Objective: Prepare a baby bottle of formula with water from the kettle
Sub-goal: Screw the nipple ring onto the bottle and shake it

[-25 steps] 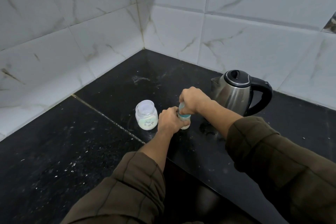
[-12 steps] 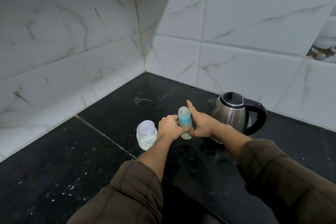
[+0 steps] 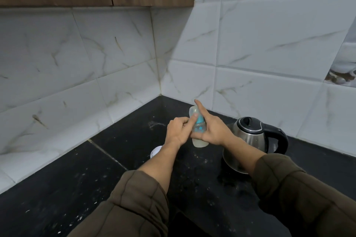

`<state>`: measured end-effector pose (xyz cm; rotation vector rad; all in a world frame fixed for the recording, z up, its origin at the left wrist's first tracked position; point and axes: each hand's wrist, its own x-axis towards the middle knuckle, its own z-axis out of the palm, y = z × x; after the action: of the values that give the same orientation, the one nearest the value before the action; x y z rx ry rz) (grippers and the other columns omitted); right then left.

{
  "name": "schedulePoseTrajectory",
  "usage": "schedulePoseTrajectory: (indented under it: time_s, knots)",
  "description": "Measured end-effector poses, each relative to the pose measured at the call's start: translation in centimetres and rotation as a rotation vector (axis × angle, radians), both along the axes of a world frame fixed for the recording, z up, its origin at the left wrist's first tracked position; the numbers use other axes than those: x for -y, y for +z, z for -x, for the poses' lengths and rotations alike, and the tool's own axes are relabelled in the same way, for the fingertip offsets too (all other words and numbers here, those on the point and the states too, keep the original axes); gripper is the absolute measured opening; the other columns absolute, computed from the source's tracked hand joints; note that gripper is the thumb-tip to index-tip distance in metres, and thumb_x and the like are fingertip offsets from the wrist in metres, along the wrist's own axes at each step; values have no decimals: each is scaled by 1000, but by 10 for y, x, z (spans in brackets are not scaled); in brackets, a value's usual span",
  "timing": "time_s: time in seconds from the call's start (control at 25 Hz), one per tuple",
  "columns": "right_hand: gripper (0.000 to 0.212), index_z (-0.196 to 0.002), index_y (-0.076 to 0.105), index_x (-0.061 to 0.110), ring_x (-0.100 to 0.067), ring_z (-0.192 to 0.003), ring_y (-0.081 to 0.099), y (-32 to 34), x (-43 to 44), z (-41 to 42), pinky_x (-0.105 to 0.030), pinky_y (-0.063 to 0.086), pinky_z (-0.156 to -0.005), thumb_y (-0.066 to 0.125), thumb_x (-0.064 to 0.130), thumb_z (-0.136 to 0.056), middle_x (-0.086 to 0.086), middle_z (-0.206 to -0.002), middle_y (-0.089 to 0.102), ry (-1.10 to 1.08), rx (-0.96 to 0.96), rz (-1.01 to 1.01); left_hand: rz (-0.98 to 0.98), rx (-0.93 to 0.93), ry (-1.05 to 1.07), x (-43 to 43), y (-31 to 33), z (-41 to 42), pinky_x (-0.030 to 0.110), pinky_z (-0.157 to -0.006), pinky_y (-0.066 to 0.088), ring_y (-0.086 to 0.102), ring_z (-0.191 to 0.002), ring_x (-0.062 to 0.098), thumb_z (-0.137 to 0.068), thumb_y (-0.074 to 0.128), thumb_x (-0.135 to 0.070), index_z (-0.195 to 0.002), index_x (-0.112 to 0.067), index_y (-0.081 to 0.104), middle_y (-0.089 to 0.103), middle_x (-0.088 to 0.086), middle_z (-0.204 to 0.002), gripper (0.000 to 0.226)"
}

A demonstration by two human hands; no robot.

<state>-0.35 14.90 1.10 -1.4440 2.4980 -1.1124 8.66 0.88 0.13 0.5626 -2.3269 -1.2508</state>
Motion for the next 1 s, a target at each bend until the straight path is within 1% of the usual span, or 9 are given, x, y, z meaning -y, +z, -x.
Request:
schedulePoseTrajectory:
  time_s: [0.16,0.28,0.36,0.44,0.56,0.6,0.76,0.8,1.0]
  knots:
    - [102,-153,26,49,-13,-99,70,22,8,10,-37,59,-93,91,43,-74,3,-116,68,-142,240,314,-54,0,127,10,7,0,34,-83,53,71,-70,9,-105,27,-65,-89,-25,76,74,-9,-66,65]
    - [96,-152,27,47,-19,-107,69,58,15,11,-40,63,-85,89,32,-80,-3,-126,60,-283,597,744,39,92,200,19,6,0,38,-92,54,73,-80,12,-107,33,-56,-87,-26,73,76,-12,-75,53]
    - [94,-155,25,43,-22,-107,72,83,21,6,-39,64,-76,86,26,-85,-5,-128,61,-229,832,867,127,179,190,22,4,2,40,-93,55,72,-84,15,-105,39,-49,-89,-26,72,76,-11,-81,43]
    - [92,-155,28,42,-26,-104,75,98,24,-2,-43,64,-78,85,22,-86,-9,-129,65,-64,923,730,216,261,141,22,4,8,40,-89,56,71,-89,19,-103,45,-45,-96,-27,74,76,-8,-85,34]
    - [87,-154,34,42,-26,-101,76,106,22,-8,-47,63,-82,84,18,-86,-12,-125,67,146,866,465,323,343,76,16,8,14,37,-86,56,70,-94,21,-101,53,-40,-109,-23,74,75,-3,-95,28]
    - [85,-153,35,42,-27,-102,75,108,22,-7,-46,63,-82,83,18,-86,-12,-126,67,151,876,499,353,353,65,15,9,15,36,-88,55,70,-98,20,-100,55,-40,-114,-23,73,76,-3,-101,28]
    - [83,-154,34,33,-27,-98,76,111,26,9,-48,63,-86,83,25,-88,-9,-127,65,-20,1045,925,402,331,76,16,12,18,35,-96,54,69,-108,20,-99,59,-39,-128,-24,69,77,-7,-110,34]
    - [84,-155,33,32,-27,-96,77,110,26,11,-48,63,-86,83,26,-88,-9,-127,65,-22,1059,934,411,326,87,17,15,19,35,-96,54,69,-108,20,-98,59,-38,-128,-24,69,77,-6,-110,34]
    - [88,-152,40,39,-31,-104,74,109,12,-4,-47,63,-81,85,24,-78,-11,-128,67,186,913,501,436,317,141,11,31,24,38,-84,58,70,-94,28,-98,57,-35,-102,-16,68,72,3,-92,22]
